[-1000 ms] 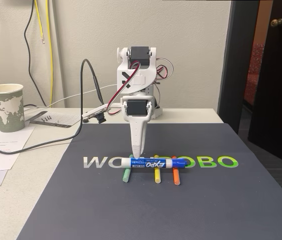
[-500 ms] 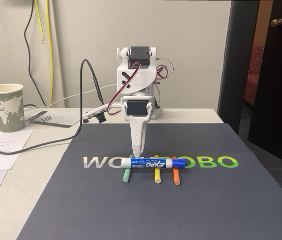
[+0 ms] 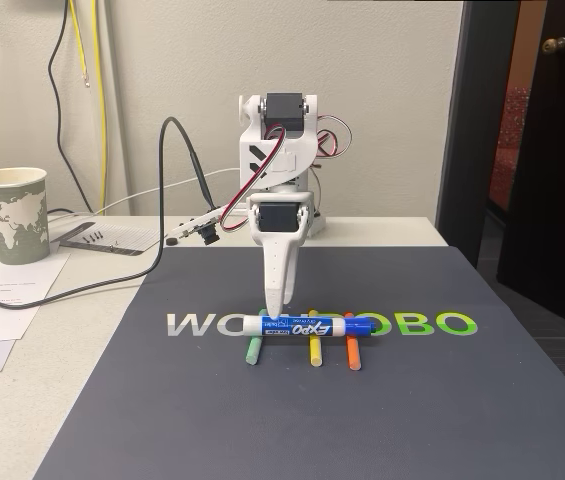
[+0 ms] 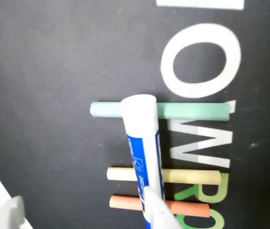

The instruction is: Pick up the blue marker.

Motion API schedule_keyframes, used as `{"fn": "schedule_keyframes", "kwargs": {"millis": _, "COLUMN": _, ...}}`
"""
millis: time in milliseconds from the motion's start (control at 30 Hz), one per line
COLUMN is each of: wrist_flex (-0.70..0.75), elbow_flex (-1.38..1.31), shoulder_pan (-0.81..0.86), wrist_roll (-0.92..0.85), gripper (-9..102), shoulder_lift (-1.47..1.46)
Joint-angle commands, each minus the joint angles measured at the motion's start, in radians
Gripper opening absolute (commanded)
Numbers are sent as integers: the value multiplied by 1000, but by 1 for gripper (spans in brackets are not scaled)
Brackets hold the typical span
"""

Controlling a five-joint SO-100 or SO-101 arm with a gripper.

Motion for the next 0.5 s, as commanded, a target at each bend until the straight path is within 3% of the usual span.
{"fn": "schedule_keyframes", "kwargs": {"millis": 0, "wrist_flex": 94, "elbow_flex": 0, "shoulder_pan": -8, "wrist_roll": 12, "gripper": 35, "shoulder_lift": 5}}
{"fn": "schedule_keyframes", "kwargs": {"millis": 467, "wrist_flex": 121, "elbow_flex": 0, "shoulder_pan": -20, "wrist_roll": 38, "gripper": 43, "shoulder_lift": -14}}
